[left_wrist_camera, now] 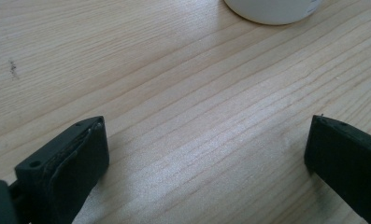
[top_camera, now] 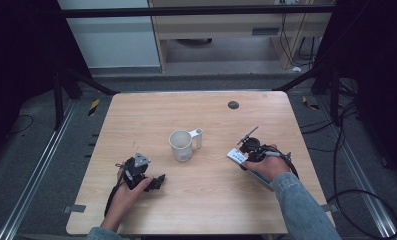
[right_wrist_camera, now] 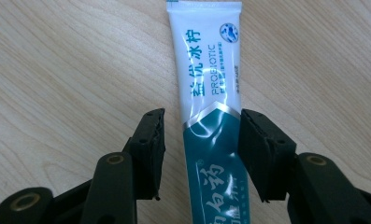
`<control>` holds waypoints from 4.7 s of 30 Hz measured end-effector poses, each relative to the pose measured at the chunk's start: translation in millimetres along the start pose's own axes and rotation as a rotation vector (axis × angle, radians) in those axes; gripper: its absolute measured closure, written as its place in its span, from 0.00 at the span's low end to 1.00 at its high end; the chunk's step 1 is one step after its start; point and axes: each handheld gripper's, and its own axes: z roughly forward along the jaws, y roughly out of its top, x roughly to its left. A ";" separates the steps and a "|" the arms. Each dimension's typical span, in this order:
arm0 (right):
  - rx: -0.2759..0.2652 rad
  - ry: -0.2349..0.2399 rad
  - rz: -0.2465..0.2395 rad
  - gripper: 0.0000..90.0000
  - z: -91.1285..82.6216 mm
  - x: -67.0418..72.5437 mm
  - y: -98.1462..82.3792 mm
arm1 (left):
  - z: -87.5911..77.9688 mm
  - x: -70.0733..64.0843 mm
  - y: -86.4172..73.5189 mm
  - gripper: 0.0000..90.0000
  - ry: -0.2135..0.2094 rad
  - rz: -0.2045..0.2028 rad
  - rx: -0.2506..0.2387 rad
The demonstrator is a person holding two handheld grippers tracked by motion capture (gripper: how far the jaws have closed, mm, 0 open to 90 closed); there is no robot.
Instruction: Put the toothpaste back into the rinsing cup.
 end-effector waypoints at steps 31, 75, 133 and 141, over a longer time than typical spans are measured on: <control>0.042 -0.004 0.005 0.58 18.4 -7.4 1.4 | 0.2 0.4 0.2 0.00 -0.003 0.003 -0.001; 0.046 0.029 0.040 0.83 12.3 -13.4 2.9 | 0.5 1.1 0.5 0.00 -0.007 0.008 -0.001; -0.453 0.108 0.115 0.87 -70.9 28.4 42.4 | 0.8 1.3 1.0 0.00 -0.004 0.008 0.002; -0.536 0.116 0.128 0.87 -74.5 43.4 51.1 | 1.5 1.6 1.9 0.00 0.000 0.007 0.004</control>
